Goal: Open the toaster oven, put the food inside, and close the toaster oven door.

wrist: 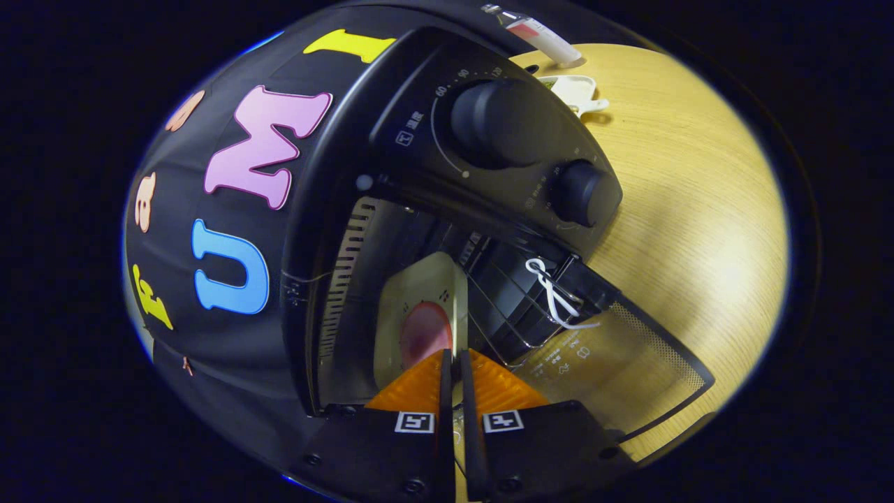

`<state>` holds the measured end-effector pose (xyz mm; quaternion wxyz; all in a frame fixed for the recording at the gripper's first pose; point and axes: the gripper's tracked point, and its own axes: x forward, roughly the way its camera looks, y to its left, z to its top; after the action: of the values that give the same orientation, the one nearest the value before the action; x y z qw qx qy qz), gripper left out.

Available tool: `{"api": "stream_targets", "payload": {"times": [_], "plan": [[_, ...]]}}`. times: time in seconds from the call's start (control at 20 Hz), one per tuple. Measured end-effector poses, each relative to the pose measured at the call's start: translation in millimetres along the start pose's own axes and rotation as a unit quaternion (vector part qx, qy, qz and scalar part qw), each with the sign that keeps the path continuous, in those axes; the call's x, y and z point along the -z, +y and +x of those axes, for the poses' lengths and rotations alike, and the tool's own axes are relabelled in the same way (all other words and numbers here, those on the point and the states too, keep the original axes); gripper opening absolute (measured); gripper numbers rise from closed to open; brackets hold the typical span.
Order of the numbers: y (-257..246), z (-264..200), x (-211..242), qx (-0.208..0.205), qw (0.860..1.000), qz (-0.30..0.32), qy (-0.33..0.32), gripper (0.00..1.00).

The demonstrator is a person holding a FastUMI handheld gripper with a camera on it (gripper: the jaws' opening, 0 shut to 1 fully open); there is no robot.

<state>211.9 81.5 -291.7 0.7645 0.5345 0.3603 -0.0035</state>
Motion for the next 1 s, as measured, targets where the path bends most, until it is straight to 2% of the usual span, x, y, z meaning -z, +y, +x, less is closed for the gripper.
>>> {"api": "stream_targets", "payload": {"times": [0.05,0.15,0.25,0.35,0.45,0.6,0.7,0.8,1.0], "plan": [[4,-5,-1,-0.007,1.0,-0.005,0.002,0.14],[1,-12,2,-0.003,1.0,-0.025,0.002,0.29],[-3,-24,8,0.003,0.999,-0.047,0.006,0.72],[-3,-37,12,0.009,0.998,-0.069,0.011,0.79],[-3,-50,21,0.01,0.995,-0.092,0.023,1.0],[-3,-83,32,0.015,0.986,-0.162,0.028,0.99],[-8,-104,42,0.024,0.972,-0.231,0.029,0.99],[-14,-121,51,0.035,0.95,-0.309,0.032,0.99],[-41,-142,73,0.07,0.894,-0.441,0.04,0.99]]}}
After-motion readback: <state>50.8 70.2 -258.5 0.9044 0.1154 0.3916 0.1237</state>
